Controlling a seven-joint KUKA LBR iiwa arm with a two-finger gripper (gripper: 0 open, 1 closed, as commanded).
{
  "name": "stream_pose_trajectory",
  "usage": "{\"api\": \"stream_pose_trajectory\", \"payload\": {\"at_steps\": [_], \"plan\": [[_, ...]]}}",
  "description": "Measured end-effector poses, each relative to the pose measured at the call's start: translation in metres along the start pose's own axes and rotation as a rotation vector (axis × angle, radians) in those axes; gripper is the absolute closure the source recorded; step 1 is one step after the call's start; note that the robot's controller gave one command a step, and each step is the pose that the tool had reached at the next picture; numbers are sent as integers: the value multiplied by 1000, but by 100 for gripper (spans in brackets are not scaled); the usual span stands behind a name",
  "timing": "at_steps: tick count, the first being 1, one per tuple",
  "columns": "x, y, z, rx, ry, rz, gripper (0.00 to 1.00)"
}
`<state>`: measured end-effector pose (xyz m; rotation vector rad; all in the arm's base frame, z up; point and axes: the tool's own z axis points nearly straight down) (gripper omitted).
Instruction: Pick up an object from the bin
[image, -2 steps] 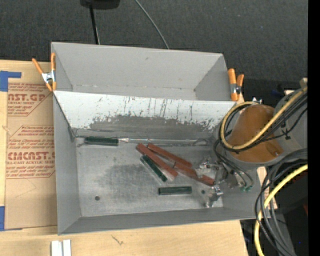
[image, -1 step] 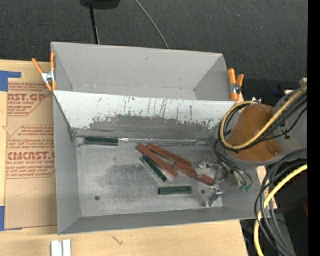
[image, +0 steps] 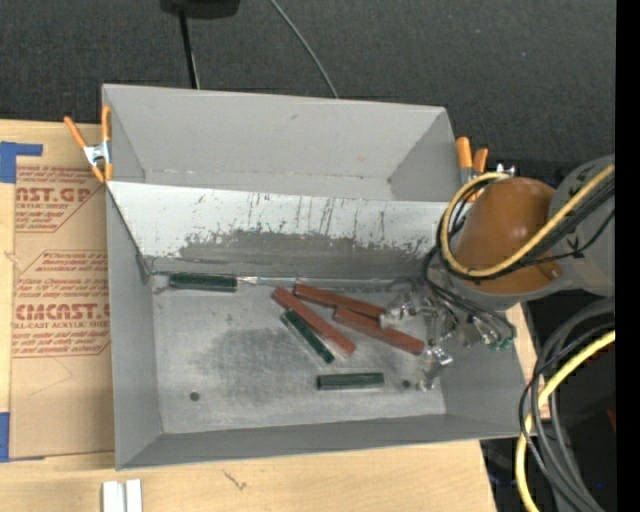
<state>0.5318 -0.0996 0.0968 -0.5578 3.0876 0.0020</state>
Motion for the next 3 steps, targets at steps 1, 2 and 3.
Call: {"api": "stream_pose_trajectory", "payload": {"at_steps": [1,2,3], "plan": [[-27,77,22,5,-2,114,100],[-27,77,22,5,-2,113,100],[-47,100,-161,4,-7,54,100]]}}
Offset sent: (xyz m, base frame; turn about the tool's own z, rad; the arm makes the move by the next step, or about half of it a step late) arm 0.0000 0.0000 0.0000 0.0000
